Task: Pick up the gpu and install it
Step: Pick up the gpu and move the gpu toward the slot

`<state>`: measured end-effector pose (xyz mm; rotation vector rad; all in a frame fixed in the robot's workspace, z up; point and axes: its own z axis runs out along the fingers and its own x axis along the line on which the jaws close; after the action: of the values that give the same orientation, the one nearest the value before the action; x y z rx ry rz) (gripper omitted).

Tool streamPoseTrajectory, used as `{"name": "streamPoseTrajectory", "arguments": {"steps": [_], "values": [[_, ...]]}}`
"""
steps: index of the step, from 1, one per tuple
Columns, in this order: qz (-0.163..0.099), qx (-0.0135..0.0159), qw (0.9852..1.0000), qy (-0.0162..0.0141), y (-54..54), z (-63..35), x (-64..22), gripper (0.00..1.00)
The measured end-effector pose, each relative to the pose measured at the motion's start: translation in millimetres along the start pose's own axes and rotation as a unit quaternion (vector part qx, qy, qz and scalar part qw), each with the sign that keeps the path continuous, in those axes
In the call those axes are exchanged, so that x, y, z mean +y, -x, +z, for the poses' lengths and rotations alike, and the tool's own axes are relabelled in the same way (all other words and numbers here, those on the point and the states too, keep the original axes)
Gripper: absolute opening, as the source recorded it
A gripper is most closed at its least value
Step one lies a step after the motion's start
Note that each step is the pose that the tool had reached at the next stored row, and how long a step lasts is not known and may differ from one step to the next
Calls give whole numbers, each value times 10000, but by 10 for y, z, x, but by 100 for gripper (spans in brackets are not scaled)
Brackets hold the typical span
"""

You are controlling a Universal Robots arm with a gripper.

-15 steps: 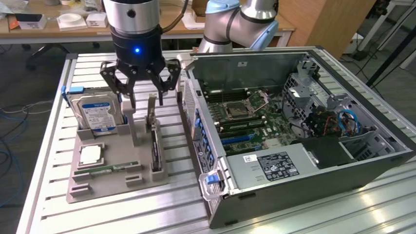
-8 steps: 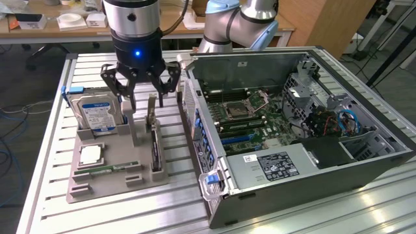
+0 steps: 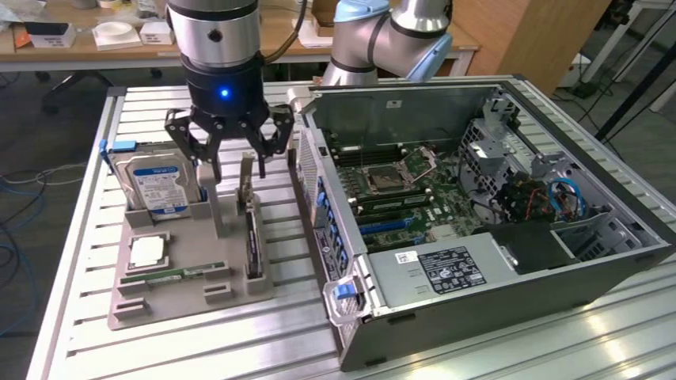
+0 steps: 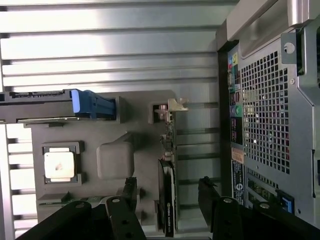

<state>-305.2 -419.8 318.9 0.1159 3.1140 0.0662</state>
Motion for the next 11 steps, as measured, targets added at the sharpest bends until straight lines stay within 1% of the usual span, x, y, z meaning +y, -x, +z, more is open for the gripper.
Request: {"name": "streamPoseTrajectory", "arguments": {"steps": [11], "values": [[0,0,10000,0,-1,69,-17,61]]}}
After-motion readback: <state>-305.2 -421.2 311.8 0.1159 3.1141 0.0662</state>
